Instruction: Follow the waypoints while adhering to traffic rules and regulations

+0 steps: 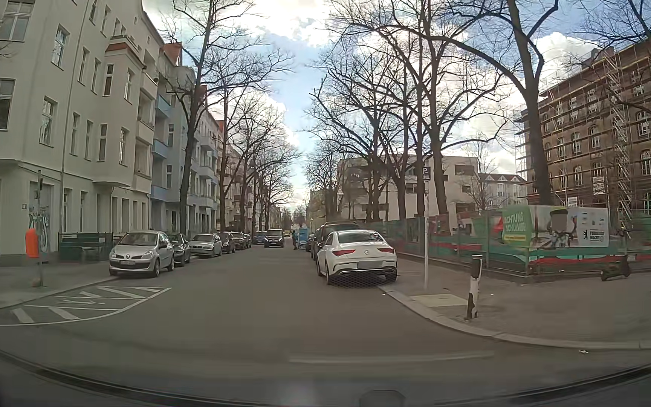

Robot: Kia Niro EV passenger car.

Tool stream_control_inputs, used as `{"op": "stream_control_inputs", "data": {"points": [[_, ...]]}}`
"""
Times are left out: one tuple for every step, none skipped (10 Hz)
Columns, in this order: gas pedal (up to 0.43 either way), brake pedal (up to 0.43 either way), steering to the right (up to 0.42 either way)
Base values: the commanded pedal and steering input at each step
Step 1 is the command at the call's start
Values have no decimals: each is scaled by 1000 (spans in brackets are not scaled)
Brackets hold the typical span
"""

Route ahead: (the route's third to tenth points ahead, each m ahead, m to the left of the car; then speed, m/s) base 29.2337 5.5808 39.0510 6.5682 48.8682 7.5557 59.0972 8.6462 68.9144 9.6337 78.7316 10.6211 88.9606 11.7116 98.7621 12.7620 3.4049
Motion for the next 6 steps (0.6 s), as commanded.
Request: {"op": "stream_control_inputs", "data": {"points": [[0, 61, -108], [0, 85, -108], [0, 140, -109], [0, 177, -109], [0, 201, -109], [0, 232, -110]]}}
